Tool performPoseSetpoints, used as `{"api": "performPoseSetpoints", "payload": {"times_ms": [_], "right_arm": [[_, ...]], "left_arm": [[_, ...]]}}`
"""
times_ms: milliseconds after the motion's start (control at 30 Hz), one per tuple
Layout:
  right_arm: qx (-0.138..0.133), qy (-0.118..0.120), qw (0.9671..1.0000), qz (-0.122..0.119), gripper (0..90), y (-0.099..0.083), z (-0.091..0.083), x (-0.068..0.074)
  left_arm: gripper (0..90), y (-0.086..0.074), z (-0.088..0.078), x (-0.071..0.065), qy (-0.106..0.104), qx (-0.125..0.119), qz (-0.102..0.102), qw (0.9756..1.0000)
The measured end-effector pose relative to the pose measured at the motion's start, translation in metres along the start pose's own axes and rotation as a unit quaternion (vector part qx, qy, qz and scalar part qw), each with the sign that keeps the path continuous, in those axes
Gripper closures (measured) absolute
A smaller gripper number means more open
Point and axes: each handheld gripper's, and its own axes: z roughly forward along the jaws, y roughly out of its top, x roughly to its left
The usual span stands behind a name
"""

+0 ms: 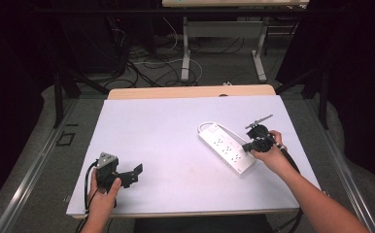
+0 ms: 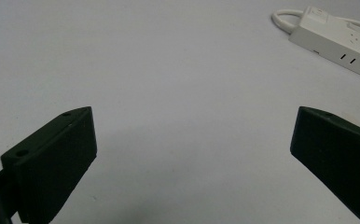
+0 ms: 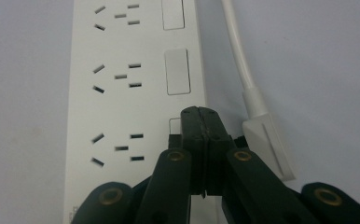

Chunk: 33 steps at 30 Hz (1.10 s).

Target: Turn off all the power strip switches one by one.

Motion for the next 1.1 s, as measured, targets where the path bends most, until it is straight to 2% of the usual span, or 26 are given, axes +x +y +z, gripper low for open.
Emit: {"api": "performPoseSetpoints", "payload": {"times_ms": [33, 167, 267, 300, 333, 467, 500, 567, 600, 667, 800, 933, 967, 1000, 1033, 1100], "right_arm": [[-0.003, 0.003, 0.9999, -0.010, 90.0, -0.001, -0.001, -0.002], [0.001, 0.000, 1.0000, 0.001, 90.0, -0.004, -0.002, -0.001], [-0.002, 0.005, 0.9999, -0.010, 90.0, -0.006, -0.003, -0.002], [0.002, 0.004, 1.0000, -0.003, 90.0, -0.006, -0.003, -0.001], [0.001, 0.001, 1.0000, -0.008, 90.0, -0.006, -0.004, -0.001], [-0.002, 0.003, 1.0000, -0.002, 90.0, -0.007, -0.004, 0.000], [-0.003, 0.007, 0.9999, -0.012, 90.0, -0.007, -0.004, -0.001], [-0.008, 0.008, 0.9999, -0.005, 90.0, -0.008, -0.003, -0.001], [0.000, 0.007, 1.0000, -0.003, 90.0, -0.007, -0.004, 0.000], [-0.009, 0.009, 0.9999, -0.009, 90.0, -0.008, -0.003, 0.000], [0.000, 0.006, 1.0000, -0.003, 90.0, -0.008, -0.004, 0.001], [0.002, 0.006, 0.9999, -0.015, 90.0, -0.009, -0.002, 0.000], [-0.005, 0.012, 0.9999, -0.010, 90.0, -0.010, -0.002, 0.001], [0.002, 0.009, 0.9999, -0.005, 90.0, -0.010, -0.003, 0.001], [-0.008, 0.016, 0.9998, -0.010, 90.0, -0.011, -0.002, 0.000], [-0.002, 0.011, 0.9999, -0.004, 90.0, -0.011, -0.003, 0.000]], "left_arm": [[0.3, 0.000, 0.000, 0.000, 0.000, 0.000, 0.000, 1.0000], [0.3, 0.000, 0.000, 0.000, -0.001, 0.001, 0.000, 1.0000], [0.3, 0.000, 0.000, 0.000, 0.000, 0.002, -0.001, 1.0000], [0.3, 0.000, 0.000, 0.000, 0.000, 0.002, 0.000, 1.0000], [0.3, 0.000, 0.000, 0.000, 0.000, 0.002, 0.000, 1.0000], [0.3, 0.000, 0.000, 0.000, 0.001, 0.000, 0.000, 1.0000], [0.3, 0.000, 0.000, 0.000, 0.001, 0.000, 0.001, 1.0000], [0.3, 0.000, 0.000, 0.000, 0.001, 0.001, 0.001, 1.0000], [0.3, 0.000, 0.000, 0.000, 0.001, 0.001, 0.001, 1.0000], [0.3, 0.000, 0.000, 0.000, 0.001, 0.001, 0.001, 1.0000], [0.3, 0.000, 0.000, 0.000, 0.001, 0.000, 0.001, 1.0000], [0.3, 0.000, 0.000, -0.001, 0.001, -0.001, 0.001, 1.0000], [0.3, 0.000, 0.000, -0.001, 0.000, 0.000, 0.001, 1.0000], [0.3, 0.000, 0.000, -0.001, 0.001, 0.000, 0.001, 1.0000], [0.3, 0.000, 0.000, -0.001, 0.001, 0.000, 0.001, 1.0000], [0.3, 0.000, 0.000, -0.001, 0.001, 0.000, 0.001, 1.0000]]}}
